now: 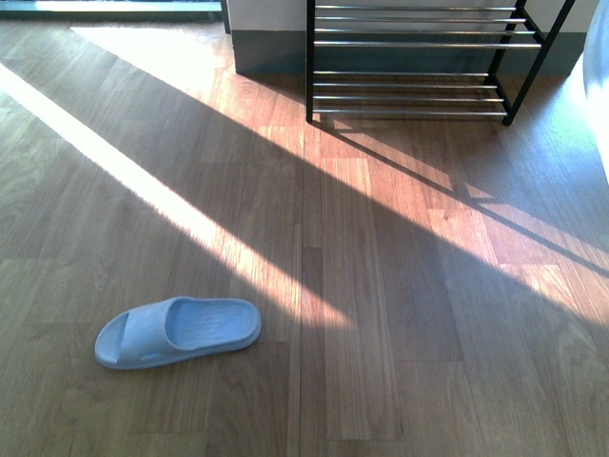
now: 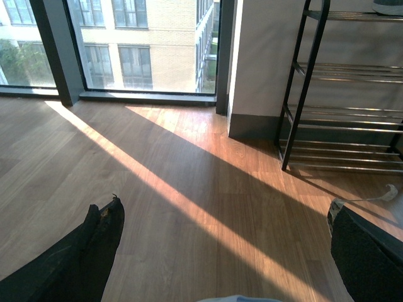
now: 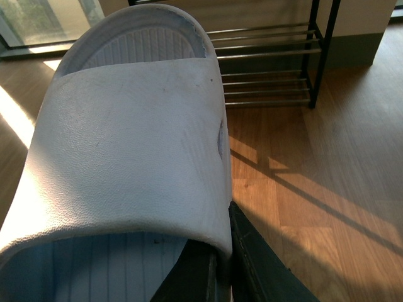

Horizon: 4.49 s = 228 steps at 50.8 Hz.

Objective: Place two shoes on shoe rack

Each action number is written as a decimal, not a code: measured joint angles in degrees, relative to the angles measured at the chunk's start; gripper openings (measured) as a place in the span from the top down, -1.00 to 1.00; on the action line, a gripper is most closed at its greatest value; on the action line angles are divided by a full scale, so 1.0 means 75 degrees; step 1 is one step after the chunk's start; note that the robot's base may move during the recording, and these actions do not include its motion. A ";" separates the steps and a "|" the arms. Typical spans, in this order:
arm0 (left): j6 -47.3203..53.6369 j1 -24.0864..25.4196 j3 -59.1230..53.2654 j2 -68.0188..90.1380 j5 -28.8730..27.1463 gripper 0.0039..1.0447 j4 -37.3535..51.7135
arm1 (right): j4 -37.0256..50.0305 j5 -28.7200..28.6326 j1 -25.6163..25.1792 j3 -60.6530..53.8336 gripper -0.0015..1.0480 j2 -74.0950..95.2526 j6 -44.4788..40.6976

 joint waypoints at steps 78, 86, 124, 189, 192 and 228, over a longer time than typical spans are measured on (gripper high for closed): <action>-0.8454 -0.2535 0.8827 2.1143 -0.2428 -0.83 0.1241 | 0.0000 -0.0006 0.0000 0.0000 0.97 0.0012 0.0000; -0.8647 -0.2468 0.9221 2.1510 -0.2401 -0.83 0.1119 | 0.0000 -0.0006 0.0000 0.0000 0.97 0.0012 0.0000; -0.8848 -0.2162 0.9774 2.2038 -0.2576 0.57 0.0933 | 0.0000 -0.0006 0.0000 0.0000 0.97 0.0012 0.0000; 0.1684 -0.2454 0.2696 0.6242 -0.4849 0.97 -0.0399 | 0.0000 -0.0006 0.0000 0.0000 0.97 0.0012 0.0000; 0.1667 -0.2541 0.2623 0.5508 -0.4873 0.97 -0.0912 | 0.0000 -0.0003 0.0000 0.0000 0.97 0.0012 0.0000; 0.1591 -0.2579 0.2608 0.5193 -0.4922 0.97 -0.0994 | 0.0000 -0.0006 0.0000 -0.0006 0.97 0.0000 0.0000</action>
